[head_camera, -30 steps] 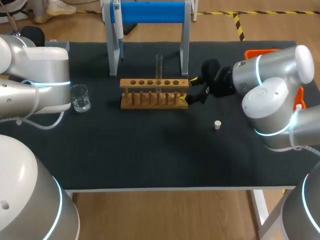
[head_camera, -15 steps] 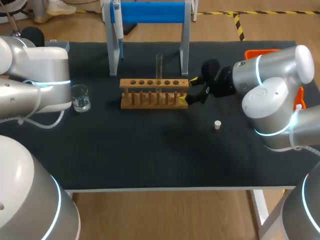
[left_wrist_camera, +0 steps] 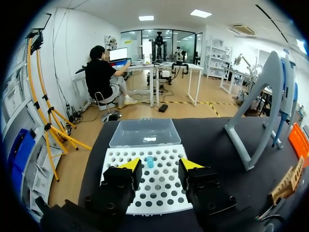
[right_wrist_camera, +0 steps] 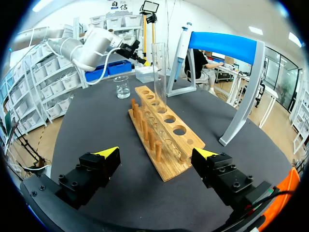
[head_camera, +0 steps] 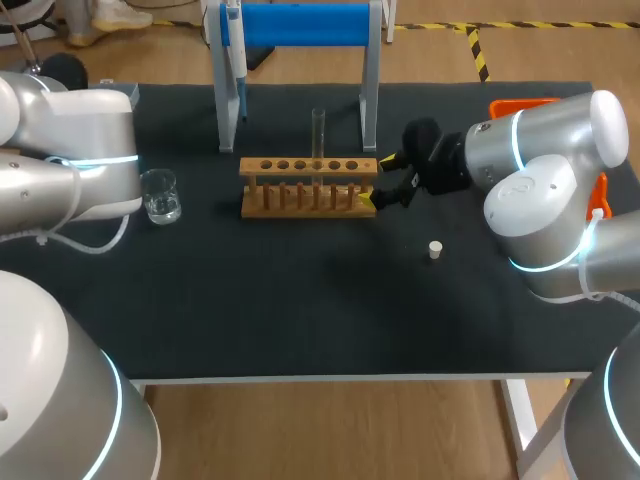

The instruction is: Invert the test tube, pick up the pipette, mount the tip to pipette, aspirate from beaker and dispense into the tube, eject the tip, return the pipette, and cap with the stopper.

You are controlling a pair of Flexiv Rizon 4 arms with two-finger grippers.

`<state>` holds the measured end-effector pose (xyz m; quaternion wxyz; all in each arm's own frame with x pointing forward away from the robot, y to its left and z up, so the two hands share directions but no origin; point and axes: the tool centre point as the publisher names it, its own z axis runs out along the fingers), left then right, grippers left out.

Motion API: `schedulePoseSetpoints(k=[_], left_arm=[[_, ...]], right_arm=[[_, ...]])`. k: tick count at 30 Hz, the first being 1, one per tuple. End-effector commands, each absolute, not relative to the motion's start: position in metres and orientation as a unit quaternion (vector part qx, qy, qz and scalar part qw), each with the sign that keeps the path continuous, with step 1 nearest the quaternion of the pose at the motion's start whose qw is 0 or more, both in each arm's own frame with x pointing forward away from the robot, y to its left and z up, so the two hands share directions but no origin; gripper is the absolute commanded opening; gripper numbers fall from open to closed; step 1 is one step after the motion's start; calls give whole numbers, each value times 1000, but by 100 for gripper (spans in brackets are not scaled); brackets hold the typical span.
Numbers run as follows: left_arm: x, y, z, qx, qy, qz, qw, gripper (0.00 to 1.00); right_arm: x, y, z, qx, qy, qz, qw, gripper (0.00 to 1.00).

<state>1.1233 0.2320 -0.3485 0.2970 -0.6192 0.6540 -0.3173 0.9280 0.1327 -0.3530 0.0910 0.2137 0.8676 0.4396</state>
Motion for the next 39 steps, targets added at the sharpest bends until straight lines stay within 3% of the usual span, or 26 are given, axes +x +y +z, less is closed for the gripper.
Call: schedulePoseSetpoints(k=[1, 21, 22, 24, 29, 39], left_arm=[[1129, 234, -349, -620, 656, -316, 293, 43], [1137, 238, -356, -623, 658, -311, 288, 35], [1137, 238, -356, -623, 658, -311, 288, 31], [1138, 239, -356, -623, 657, -312, 288, 13], [1140, 239, -357, -623, 657, -310, 288, 22], [1142, 240, -359, -623, 659, -309, 287, 21]], right_arm=[[928, 132, -353, 213, 867, 441, 91, 100], [928, 132, -353, 213, 867, 441, 91, 100], [928, 132, -353, 213, 867, 441, 91, 100], [928, 132, -353, 213, 867, 441, 91, 100], [928, 132, -353, 213, 867, 441, 91, 100], [928, 132, -353, 213, 867, 441, 91, 100]])
